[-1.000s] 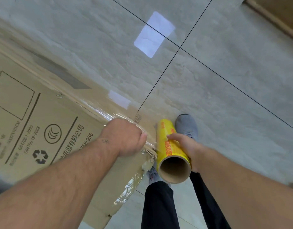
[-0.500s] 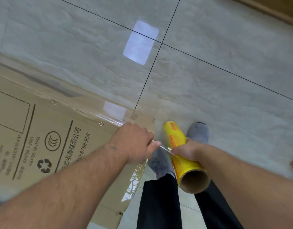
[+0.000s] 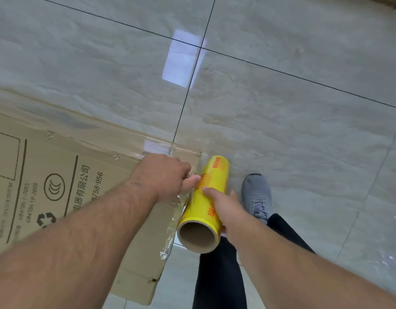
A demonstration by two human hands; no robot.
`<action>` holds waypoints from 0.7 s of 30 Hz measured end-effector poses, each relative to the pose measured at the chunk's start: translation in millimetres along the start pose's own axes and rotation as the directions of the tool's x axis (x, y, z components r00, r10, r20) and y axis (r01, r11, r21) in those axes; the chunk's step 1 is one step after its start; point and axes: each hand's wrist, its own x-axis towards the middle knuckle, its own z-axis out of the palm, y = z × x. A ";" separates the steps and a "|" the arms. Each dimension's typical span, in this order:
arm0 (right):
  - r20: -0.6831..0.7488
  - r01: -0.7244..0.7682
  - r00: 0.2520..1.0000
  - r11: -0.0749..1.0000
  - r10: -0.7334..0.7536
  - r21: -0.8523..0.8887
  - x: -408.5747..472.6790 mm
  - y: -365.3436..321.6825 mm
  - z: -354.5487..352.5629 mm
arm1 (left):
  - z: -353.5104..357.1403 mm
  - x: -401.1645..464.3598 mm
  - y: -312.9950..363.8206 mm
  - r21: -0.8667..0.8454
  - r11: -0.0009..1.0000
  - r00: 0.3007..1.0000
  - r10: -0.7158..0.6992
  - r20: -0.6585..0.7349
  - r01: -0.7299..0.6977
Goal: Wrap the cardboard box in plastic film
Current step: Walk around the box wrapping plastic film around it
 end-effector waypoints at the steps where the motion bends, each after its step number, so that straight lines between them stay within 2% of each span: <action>1: 0.089 -0.070 0.994 0.985 0.056 0.160 -1.4 9.4 -4.9 | 0.6 0.9 0.3 -0.001 1.000 1.000 -0.004 -0.004 0.004; 2: 0.190 -0.133 0.978 0.955 0.083 0.266 -5.2 16.3 -8.7 | 1.6 1.6 0.1 0.001 1.000 1.000 -0.011 -0.012 0.011; 4: 0.300 -0.200 0.949 0.916 0.094 0.348 -2.5 29.1 -9.4 | 4.5 2.5 -0.4 0.013 1.000 0.999 -0.021 -0.026 0.021; 7: 0.282 -0.143 0.958 0.930 0.045 0.338 5.7 36.3 -12.3 | 2.6 2.2 0.0 0.043 0.999 0.999 -0.014 -0.047 0.016; 10: 0.140 -0.044 0.990 0.989 0.024 0.140 4.5 49.4 -27.0 | -2.9 1.4 3.1 0.082 0.997 0.998 -0.001 -0.064 0.006; 13: 0.074 -0.048 0.996 0.991 0.057 -0.126 -1.1 62.2 -26.1 | -0.3 -1.7 2.8 0.074 0.997 0.999 0.006 -0.047 -0.002; 16: 0.126 -0.102 0.983 0.963 0.136 -0.250 -6.7 55.0 -6.4 | -1.9 -1.9 6.6 0.048 0.998 0.996 0.046 -0.078 -0.042; 19: 0.251 -0.074 0.958 0.964 0.140 -0.254 -9.4 46.9 19.6 | -3.9 -4.2 15.1 0.095 0.980 0.981 0.179 -0.068 -0.172; 21: 0.285 -0.036 0.953 0.973 0.102 -0.227 -10.0 45.5 25.6 | -2.5 -5.9 16.3 0.155 0.966 0.976 0.215 -0.037 -0.207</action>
